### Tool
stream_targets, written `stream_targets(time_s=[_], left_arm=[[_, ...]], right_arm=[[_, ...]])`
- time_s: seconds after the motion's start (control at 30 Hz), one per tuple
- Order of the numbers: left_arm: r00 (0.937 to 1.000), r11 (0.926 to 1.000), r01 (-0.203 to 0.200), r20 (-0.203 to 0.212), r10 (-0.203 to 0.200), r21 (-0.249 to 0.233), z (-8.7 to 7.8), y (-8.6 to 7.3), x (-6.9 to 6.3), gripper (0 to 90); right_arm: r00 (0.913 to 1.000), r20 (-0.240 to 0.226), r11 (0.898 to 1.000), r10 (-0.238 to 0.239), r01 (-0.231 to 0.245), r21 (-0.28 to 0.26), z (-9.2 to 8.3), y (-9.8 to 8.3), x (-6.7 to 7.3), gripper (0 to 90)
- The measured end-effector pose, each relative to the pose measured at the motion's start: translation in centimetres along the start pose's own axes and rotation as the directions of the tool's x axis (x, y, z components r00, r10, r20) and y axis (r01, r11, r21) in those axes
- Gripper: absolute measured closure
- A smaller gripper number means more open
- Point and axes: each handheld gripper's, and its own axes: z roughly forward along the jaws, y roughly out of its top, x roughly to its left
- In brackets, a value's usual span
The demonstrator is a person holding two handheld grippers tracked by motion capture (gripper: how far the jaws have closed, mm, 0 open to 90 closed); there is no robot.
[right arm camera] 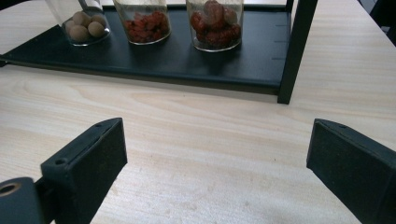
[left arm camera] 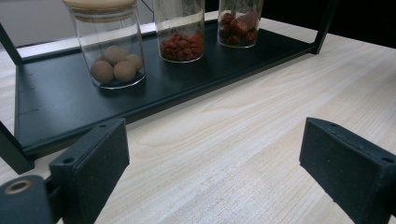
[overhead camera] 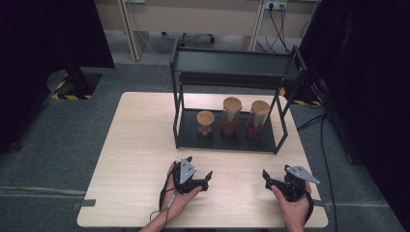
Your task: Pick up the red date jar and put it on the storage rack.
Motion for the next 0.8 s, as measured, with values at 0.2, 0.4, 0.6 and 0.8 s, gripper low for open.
stream_targets(time_s=[0.2, 0.4, 0.6, 0.8], left_arm=[[1.0, 1.0, 0.001, 0.0, -0.001, -0.001, 0.0, 0.0, 0.01, 7.9], [1.0, 1.0, 0.001, 0.0, -0.001, -0.001, -0.01, 0.0, 0.01, 7.9], [1.0, 1.0, 0.003, 0.0, -0.003, -0.001, -0.01, -0.01, 0.02, 7.9], [1.0, 1.0, 0.005, 0.001, -0.005, -0.001, 0.01, 0.0, 0.03, 7.9]], right_arm=[[1.0, -0.004, 1.0, 0.004, -0.004, 0.001, 0.08, -0.26, -0.08, 5.1], [1.0, -0.001, 1.0, 0.001, -0.001, 0.001, 0.22, -0.65, -0.06, 5.2], [1.0, -0.001, 1.0, -0.008, 0.008, 0.005, 0.33, -0.9, -0.01, 5.2], [1.0, 0.002, 1.0, -0.007, 0.007, 0.0, 0.3, -0.92, 0.0, 5.2]])
